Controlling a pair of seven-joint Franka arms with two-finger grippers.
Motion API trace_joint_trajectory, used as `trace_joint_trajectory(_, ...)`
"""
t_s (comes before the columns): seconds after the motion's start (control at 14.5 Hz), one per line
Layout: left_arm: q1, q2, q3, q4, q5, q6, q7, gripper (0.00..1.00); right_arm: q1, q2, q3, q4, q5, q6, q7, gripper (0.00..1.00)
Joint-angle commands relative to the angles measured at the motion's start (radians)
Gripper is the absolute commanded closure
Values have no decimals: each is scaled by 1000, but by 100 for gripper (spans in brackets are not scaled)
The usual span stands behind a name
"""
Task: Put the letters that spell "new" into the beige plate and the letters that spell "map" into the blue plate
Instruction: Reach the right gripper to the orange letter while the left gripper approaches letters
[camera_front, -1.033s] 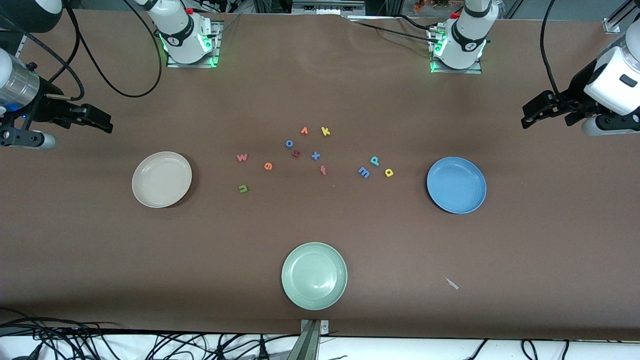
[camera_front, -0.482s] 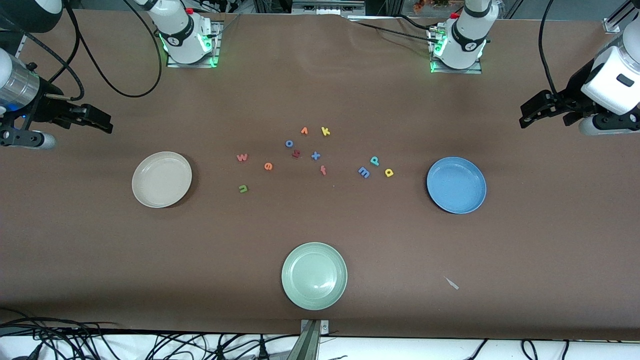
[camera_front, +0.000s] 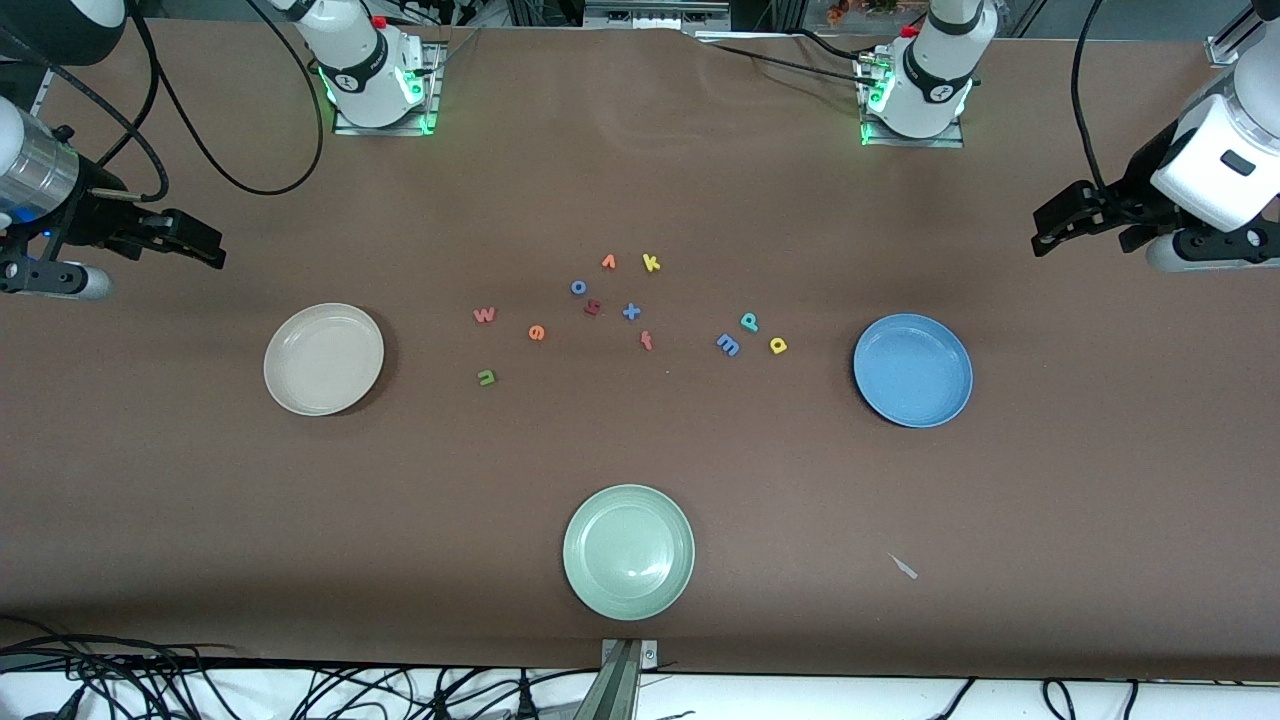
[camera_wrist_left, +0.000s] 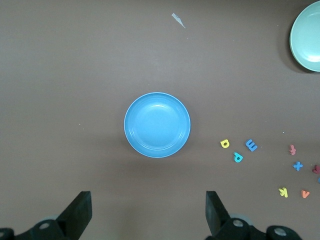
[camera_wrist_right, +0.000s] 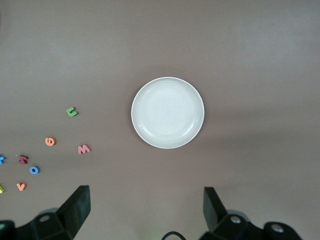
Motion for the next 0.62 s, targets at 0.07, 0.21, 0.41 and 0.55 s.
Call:
trace_joint_trajectory(0.07, 7, 11, -1, 15, 2, -1, 16, 0, 50, 29, 0, -8, 6, 14, -77, 0)
trace_joint_trajectory(0.21, 7, 11, -1, 14, 2, -3, 16, 0, 96, 87, 0, 7, 7, 8, -102, 0)
trace_joint_trajectory(0.41, 2, 13, -1, 15, 3, -1, 10, 0, 167, 161, 0, 12, 19, 25, -79, 0)
trace_joint_trajectory(0.55, 4, 19, -1, 18, 2, -1, 10, 0, 216, 210, 0, 0, 45, 121, -69, 0)
